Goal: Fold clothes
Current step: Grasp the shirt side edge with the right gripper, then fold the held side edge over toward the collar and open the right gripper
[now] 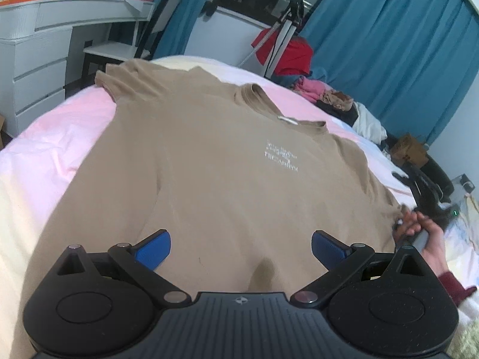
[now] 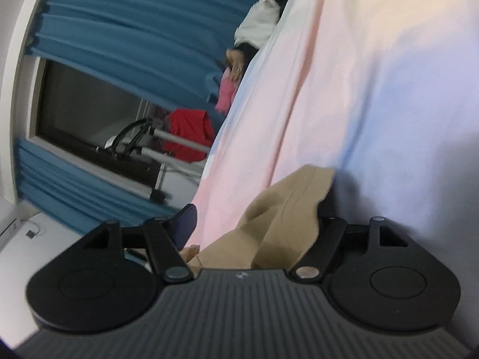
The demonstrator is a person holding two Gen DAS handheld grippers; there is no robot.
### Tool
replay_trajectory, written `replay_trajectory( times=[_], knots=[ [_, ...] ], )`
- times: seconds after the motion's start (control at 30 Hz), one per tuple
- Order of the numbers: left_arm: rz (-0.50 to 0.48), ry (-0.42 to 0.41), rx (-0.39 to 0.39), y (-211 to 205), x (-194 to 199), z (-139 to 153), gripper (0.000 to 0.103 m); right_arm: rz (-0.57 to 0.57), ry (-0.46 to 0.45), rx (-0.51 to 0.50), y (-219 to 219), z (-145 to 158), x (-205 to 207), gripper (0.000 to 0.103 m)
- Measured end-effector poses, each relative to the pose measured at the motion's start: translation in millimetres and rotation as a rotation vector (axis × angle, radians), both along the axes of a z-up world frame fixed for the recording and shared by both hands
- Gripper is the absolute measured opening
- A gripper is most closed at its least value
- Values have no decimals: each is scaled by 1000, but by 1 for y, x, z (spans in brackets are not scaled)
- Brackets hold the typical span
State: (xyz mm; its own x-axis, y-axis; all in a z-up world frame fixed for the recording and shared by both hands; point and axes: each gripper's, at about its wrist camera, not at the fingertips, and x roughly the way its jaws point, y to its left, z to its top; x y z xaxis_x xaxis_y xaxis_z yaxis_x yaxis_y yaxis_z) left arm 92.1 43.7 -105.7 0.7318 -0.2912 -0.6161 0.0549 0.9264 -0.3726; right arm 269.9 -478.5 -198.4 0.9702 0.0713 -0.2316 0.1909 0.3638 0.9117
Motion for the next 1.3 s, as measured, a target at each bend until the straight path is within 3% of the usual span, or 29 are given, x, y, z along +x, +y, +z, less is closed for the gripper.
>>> replay_trajectory(
  times=[0.1, 0.13, 0.17, 0.23, 0.3, 0.43, 0.53, 0.7, 0.77, 1.07, 1.3],
  knots=[
    [-4, 4, 20, -6, 4, -5, 101, -3, 0, -14, -3, -1, 10, 69],
    [-2, -2, 33, -8, 5, -5, 101, -5, 0, -18, -3, -2, 14, 61],
    [-1, -11, 48, -10, 5, -5, 101, -6, 0, -23, -4, -2, 17, 39],
    [-10, -50, 81, -15, 4, 0, 101, -8, 1, -32, -6, -3, 24, 6],
    [-18, -78, 91, -19, 3, 3, 101, -31, -25, -16, -10, -6, 23, 5],
    [-35, -99, 120, -24, 0, 5, 101, -143, -86, -112, -13, 8, 9, 5],
    [-41, -93, 129, -23, -2, 3, 100, -209, -75, -204, -16, 17, -1, 4],
    [-32, -106, 128, -16, -5, 6, 100, -227, -8, -84, -32, -8, -7, 4],
    [-22, -109, 137, -14, -4, 8, 100, -228, 2, -109, -29, -3, -7, 4],
    [24, -135, 176, 7, 8, 27, 100, -224, 67, -370, 37, 85, 21, 4],
    [96, -179, 133, 50, 10, 45, 100, -169, 17, -613, 141, 163, 20, 4]
  ],
)
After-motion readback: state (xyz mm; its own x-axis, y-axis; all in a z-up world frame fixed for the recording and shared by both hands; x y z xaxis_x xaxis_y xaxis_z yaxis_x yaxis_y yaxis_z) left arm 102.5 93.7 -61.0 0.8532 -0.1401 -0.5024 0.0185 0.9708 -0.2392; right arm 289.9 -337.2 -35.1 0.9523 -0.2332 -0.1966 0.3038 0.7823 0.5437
